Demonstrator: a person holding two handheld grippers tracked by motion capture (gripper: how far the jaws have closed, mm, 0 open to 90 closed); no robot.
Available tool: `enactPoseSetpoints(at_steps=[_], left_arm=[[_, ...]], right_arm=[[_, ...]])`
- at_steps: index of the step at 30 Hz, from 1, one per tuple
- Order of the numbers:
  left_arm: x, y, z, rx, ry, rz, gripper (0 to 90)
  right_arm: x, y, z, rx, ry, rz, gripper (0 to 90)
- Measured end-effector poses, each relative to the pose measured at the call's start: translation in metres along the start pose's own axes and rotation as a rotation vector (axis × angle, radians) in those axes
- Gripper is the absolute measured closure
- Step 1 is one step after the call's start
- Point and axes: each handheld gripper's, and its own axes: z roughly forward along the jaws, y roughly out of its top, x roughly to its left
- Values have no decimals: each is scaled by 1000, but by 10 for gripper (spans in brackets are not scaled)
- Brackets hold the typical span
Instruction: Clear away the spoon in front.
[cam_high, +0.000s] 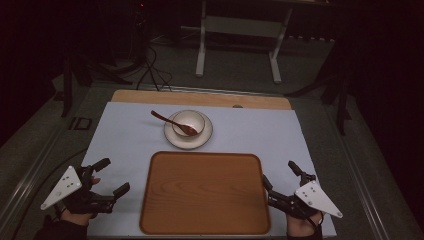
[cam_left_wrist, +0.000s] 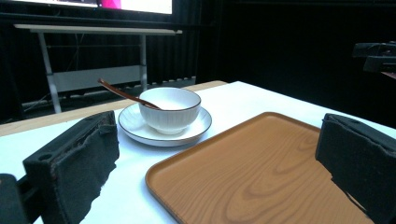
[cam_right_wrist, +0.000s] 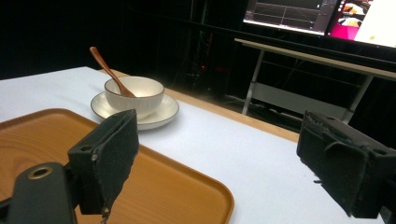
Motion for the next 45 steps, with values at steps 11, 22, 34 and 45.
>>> enactPoseSetpoints(at_steps=[11, 22, 34, 45], left_arm=[[-3, 5, -1, -2, -55, -2, 0], [-13, 39, 4, -24, -84, 2, 0], [-12, 81, 36, -37, -107, 41, 0], [7, 89, 73, -7, -72, -31, 0]], right_arm=[[2, 5, -3, -2, 17, 22, 126], [5, 7, -5, -3, 23, 27, 123], [9, 10, -5, -15, 23, 11, 124], [12, 10, -5, -18, 36, 15, 124]])
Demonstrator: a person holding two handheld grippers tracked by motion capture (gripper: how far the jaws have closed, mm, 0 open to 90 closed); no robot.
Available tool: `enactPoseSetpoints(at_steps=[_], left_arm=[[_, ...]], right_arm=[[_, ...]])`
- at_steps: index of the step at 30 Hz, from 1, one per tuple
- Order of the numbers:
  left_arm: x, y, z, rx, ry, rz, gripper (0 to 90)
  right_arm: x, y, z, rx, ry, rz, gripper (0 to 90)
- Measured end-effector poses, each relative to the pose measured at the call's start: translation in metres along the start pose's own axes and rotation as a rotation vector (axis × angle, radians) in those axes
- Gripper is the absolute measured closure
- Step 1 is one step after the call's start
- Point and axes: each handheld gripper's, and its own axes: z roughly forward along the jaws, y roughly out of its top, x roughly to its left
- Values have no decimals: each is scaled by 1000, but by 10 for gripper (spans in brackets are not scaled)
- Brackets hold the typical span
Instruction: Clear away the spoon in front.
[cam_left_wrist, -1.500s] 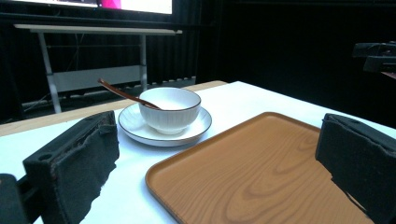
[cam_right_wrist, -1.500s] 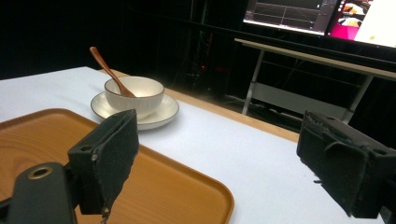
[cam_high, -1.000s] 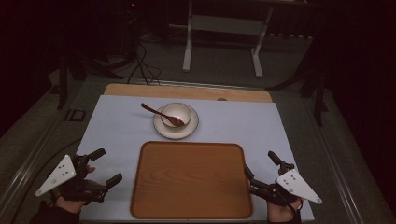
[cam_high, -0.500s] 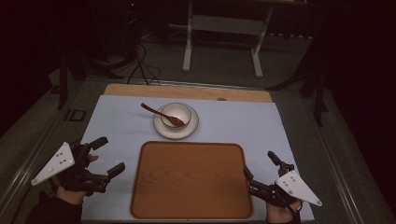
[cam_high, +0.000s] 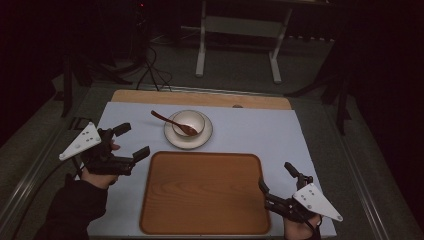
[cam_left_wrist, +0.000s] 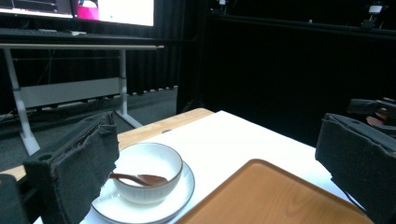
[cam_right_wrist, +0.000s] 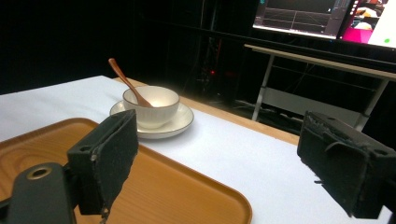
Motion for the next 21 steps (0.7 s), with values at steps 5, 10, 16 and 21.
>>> enactPoseSetpoints(at_steps=[5, 10, 16, 21], left_arm=[[7, 1, 12, -5, 26, -10, 0], [20, 2, 24, 13, 67, -23, 0], [35, 2, 38, 22, 114, -47, 1], [51, 0, 52, 22, 148, -116, 24]], right_arm=[[0, 1, -1, -18, 13, 7, 122], [0, 1, -1, -10, 12, 5, 122], [1, 1, 0, -8, 18, -3, 122], [1, 0, 1, 3, 19, -1, 122]])
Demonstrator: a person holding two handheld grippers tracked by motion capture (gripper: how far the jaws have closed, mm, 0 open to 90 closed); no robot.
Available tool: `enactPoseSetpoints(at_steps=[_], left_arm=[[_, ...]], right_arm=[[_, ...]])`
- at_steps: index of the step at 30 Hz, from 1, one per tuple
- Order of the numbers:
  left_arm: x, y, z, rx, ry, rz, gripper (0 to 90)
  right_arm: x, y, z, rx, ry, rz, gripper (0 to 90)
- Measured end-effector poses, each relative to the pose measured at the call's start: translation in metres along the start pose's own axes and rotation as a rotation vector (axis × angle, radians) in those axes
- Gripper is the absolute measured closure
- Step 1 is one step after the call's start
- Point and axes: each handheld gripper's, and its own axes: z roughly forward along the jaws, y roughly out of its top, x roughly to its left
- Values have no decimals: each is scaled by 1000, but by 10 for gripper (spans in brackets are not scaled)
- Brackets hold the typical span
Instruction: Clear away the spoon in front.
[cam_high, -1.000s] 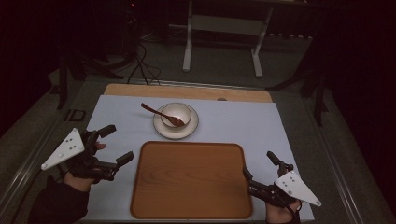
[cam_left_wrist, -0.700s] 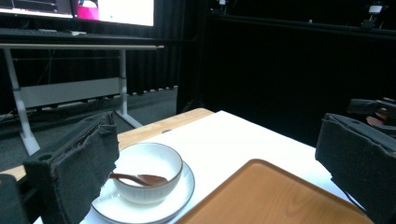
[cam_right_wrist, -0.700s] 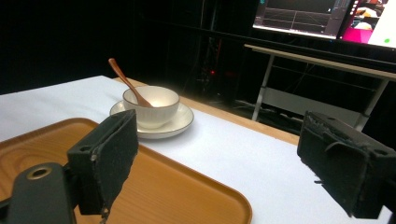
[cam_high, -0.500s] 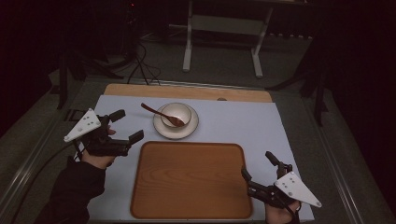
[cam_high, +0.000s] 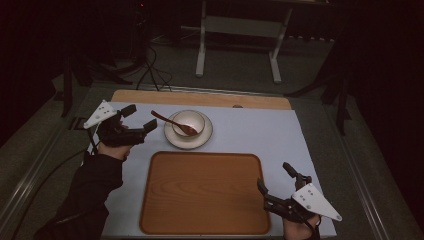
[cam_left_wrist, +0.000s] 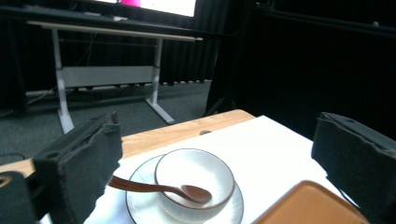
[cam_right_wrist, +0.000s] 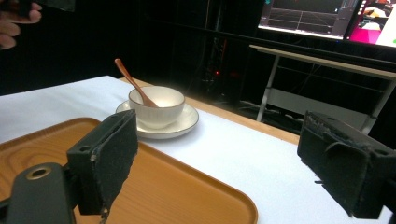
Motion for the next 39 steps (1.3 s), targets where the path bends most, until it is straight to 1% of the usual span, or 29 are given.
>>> enactPoseSetpoints(at_steps=[1, 2, 4, 5, 6, 8, 9, 10, 11, 12, 13, 14, 15, 16, 17, 18, 19, 20, 22, 24, 25, 28, 31, 33, 34, 36, 37, 38, 39], left_arm=[[3, 0, 3, 2, 5, -16, 26], [5, -1, 7, 10, 27, -21, 36], [10, -4, 13, 19, 32, -52, 53], [12, -6, 17, 27, 48, -63, 57], [14, -8, 20, 27, 44, -79, 60], [17, -12, 26, 25, 59, -103, 85], [19, -14, 28, 22, 54, -121, 101], [19, -14, 28, 22, 54, -121, 121], [21, -17, 31, 27, 64, -135, 123], [26, -23, 37, 23, 75, -174, 132], [28, -26, 39, 23, 82, -201, 141], [28, -26, 39, 23, 82, -201, 143], [31, -30, 43, 28, 93, -247, 150], [33, -33, 45, 33, 108, -264, 152], [33, -33, 45, 33, 108, -264, 159], [36, -36, 49, 50, 132, -296, 161], [37, -38, 51, 55, 156, -315, 160], [40, -40, 53, 65, 166, -342, 161], [44, -44, 56, 87, 193, -382, 162], [48, -47, 58, 92, 219, -424, 188], [50, -49, 59, 95, 224, -442, 223], [55, -55, 63, 99, 235, -504, 290], [58, -59, 67, 102, 247, -536, 345], [59, -62, 70, 104, 244, -559, 390], [60, -63, 71, 105, 254, -557, 399], [60, -64, 73, 99, 253, -567, 448], [60, -64, 73, 99, 253, -567, 455], [61, -66, 75, 96, 251, -580, 489], [61, -66, 76, 92, 253, -583, 496]], right_arm=[[0, 0, 0, 0, 1, 0, 122], [0, 0, 0, 0, 0, -2, 123], [0, 0, 0, 1, 2, -1, 122], [0, 0, 0, 0, 2, -1, 123], [-1, 0, 0, 1, 3, 0, 123], [-1, -1, 1, 5, 3, 5, 123], [-1, -1, 1, 7, 4, 6, 124], [-1, -1, 1, 10, 3, 5, 124], [-1, -1, 1, 13, 2, 3, 124], [-1, -1, 1, 14, 4, 2, 124], [0, -1, 1, 15, 3, 2, 124], [0, -1, 1, 15, 3, 2, 124], [-1, -1, 1, 16, 5, 4, 124], [-1, -1, 2, 15, 5, 4, 124], [-1, -1, 2, 14, 6, 4, 124], [-1, -1, 2, 14, 6, 4, 125], [-1, -1, 2, 13, 6, 5, 124], [-1, -1, 1, 13, 7, 5, 124], [-1, -2, 2, 14, 9, 4, 124], [0, -2, 2, 17, 11, 6, 125], [0, -2, 2, 16, 12, 4, 124], [0, -2, 2, 17, 13, 6, 124], [-1, -2, 3, 21, 14, 10, 125], [-1, -2, 3, 24, 14, 8, 124], [-1, -3, 3, 24, 14, 10, 125], [-1, -3, 3, 25, 16, 13, 125], [-1, -3, 3, 25, 16, 13, 125], [-2, -3, 3, 25, 17, 12, 125], [-2, -3, 3, 28, 18, 14, 125]])
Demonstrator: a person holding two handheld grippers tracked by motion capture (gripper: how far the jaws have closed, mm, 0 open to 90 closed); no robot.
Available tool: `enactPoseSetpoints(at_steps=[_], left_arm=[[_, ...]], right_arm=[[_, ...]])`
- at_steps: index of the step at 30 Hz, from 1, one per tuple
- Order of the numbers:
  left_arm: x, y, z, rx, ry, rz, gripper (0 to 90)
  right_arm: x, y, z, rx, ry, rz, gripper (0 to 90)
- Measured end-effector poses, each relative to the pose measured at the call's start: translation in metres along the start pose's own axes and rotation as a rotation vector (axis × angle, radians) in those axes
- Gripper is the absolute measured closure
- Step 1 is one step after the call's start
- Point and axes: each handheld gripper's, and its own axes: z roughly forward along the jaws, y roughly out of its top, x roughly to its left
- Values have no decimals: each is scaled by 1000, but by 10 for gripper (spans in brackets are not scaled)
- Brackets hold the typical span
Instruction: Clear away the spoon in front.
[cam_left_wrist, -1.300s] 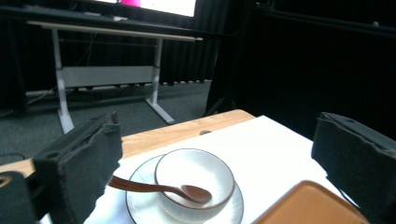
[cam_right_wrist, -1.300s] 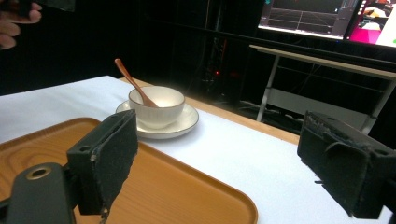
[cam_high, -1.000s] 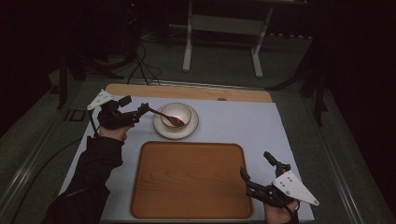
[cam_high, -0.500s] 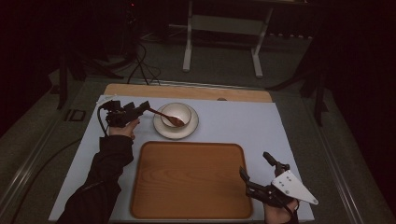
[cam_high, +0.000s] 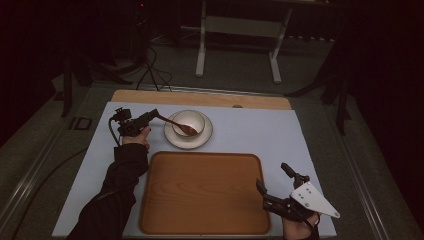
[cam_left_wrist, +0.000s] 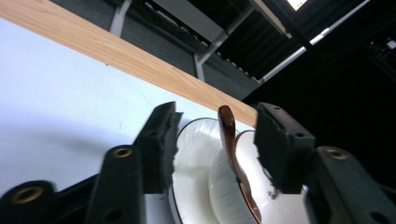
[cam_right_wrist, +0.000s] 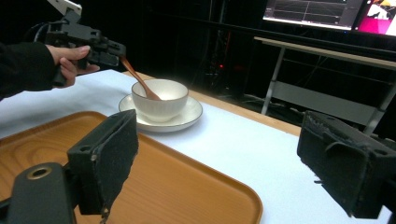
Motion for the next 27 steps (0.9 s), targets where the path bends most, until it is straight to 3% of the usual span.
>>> enactPoseSetpoints(at_steps=[9, 11, 12, 15, 20, 27], left_arm=[[-1, -5, 10, 6, -23, -34, 637], [-3, -7, 12, -2, -50, -39, 684], [-5, -8, 12, -5, -33, -32, 687], [-4, -10, 12, -12, -23, -92, 780], [-4, -10, 13, -9, -24, -126, 822], [-9, -5, 10, -18, -21, -101, 834]], right_arm=[[-2, -1, 0, 3, 3, 10, 125], [-2, -1, 0, 2, 3, 11, 125], [-2, -1, 0, 1, 3, 11, 124], [-3, -1, 0, 1, 3, 11, 125], [-2, 0, -1, -1, 3, 9, 125], [-3, 0, 0, -2, 2, 9, 125]])
